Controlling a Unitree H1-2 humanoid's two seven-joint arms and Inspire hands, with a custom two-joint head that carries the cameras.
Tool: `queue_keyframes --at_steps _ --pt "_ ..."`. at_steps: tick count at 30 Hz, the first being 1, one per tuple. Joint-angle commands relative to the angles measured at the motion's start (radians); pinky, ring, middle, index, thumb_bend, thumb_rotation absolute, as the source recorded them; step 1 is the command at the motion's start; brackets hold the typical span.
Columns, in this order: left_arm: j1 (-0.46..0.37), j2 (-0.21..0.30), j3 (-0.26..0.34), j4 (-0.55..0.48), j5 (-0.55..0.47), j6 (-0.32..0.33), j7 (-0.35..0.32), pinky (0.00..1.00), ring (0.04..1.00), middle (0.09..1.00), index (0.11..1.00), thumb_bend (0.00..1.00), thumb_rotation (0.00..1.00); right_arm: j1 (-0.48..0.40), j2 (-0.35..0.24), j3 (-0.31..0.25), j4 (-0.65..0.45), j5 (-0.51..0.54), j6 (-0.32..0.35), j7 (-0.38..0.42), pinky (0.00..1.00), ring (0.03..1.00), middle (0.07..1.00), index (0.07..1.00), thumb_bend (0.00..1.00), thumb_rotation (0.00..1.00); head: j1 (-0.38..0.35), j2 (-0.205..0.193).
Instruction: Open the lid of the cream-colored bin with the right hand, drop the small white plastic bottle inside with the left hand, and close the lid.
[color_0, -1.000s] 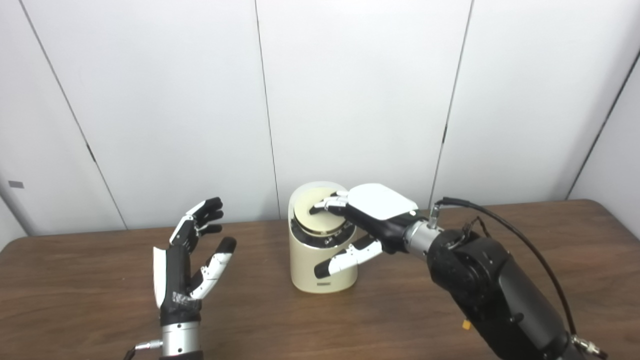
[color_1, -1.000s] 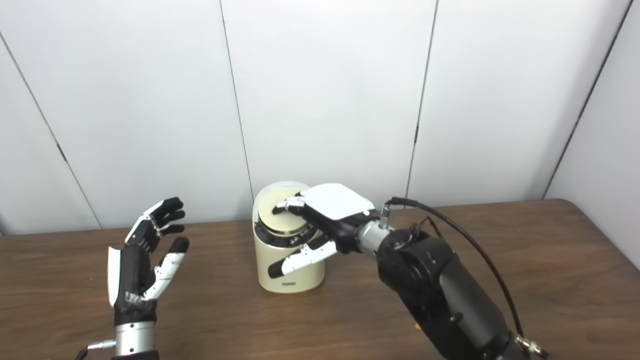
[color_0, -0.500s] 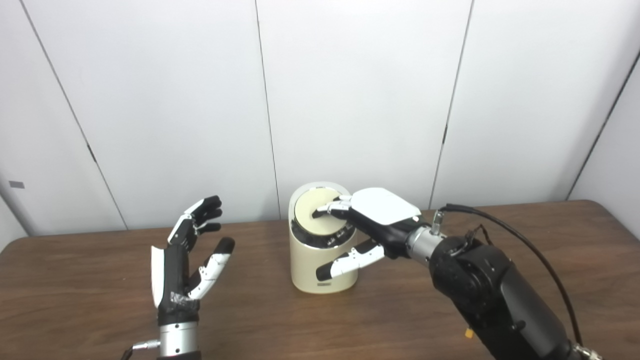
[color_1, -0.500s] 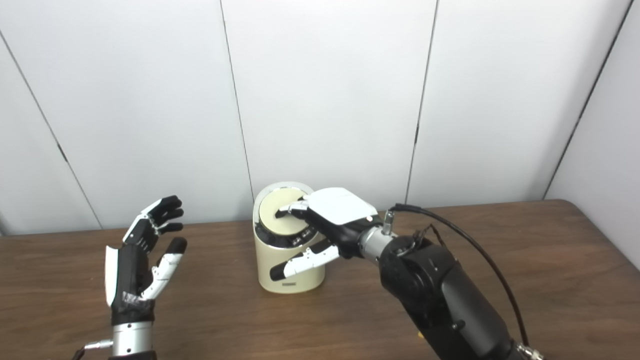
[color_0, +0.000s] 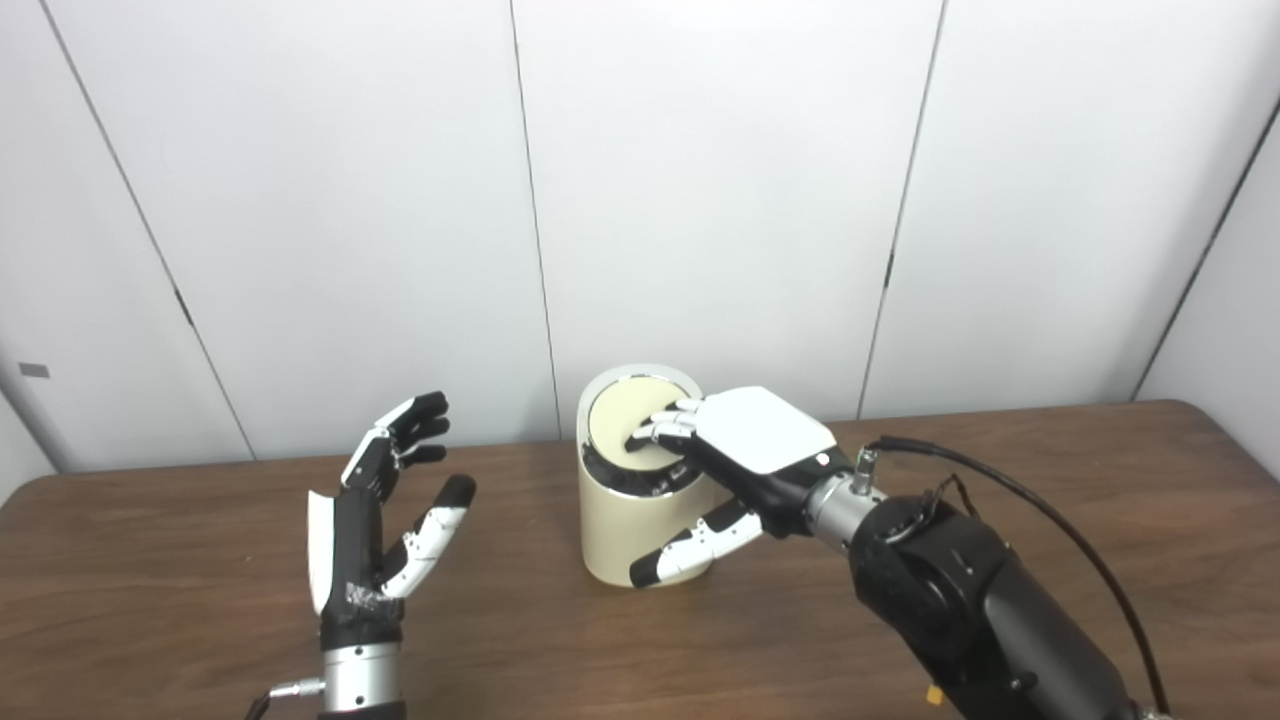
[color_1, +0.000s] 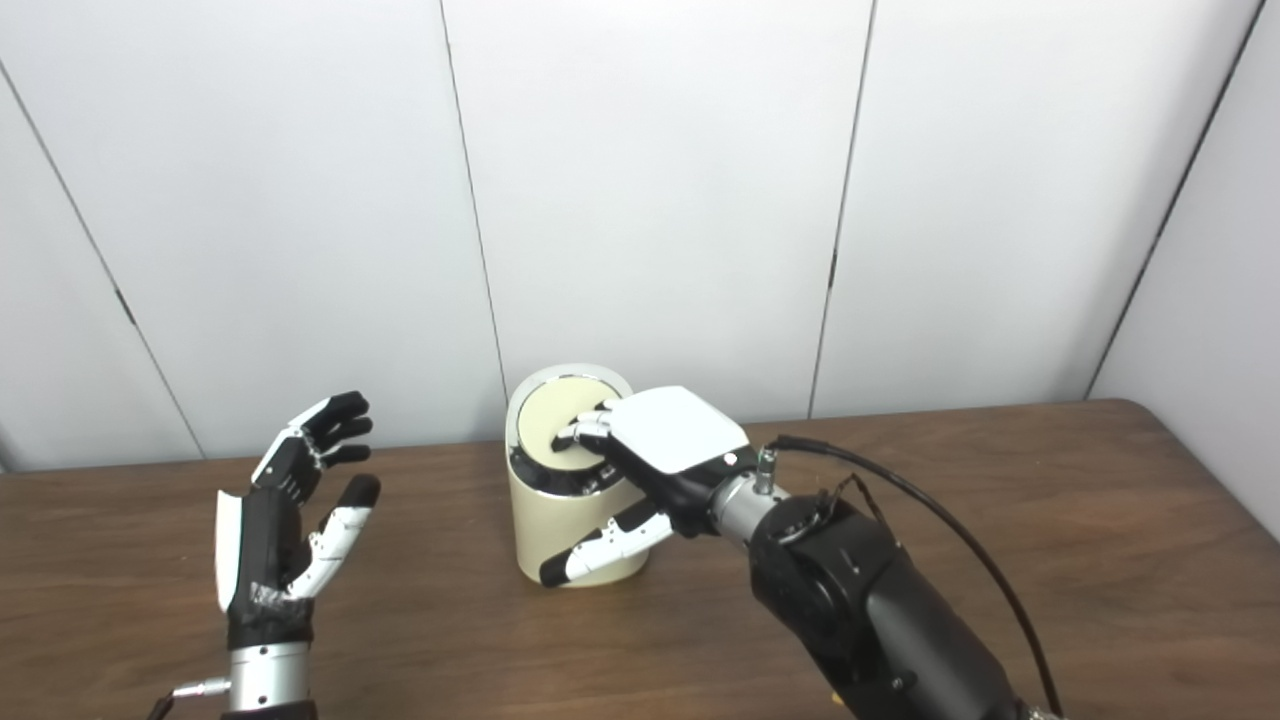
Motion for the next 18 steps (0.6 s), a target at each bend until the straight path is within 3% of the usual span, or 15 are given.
queue_keyframes --at_steps 1,18 --pt "-0.03 -0.002 0.009 -0.041 0.015 -0.017 0.0 0.66 0.742 0.773 0.775 0.79 0.7 0.019 -0.005 0.022 0.003 0.0 -0.016 0.047 0.9 0.916 0.859 0.825 1.0 0.89 -0.001 0.0" --pt "-0.029 -0.006 0.015 -0.047 0.017 -0.018 -0.01 0.66 0.739 0.77 0.771 0.79 0.69 0.038 -0.003 0.023 -0.021 -0.033 -0.014 0.057 0.88 0.901 0.837 0.814 1.0 0.91 -0.001 0.004"
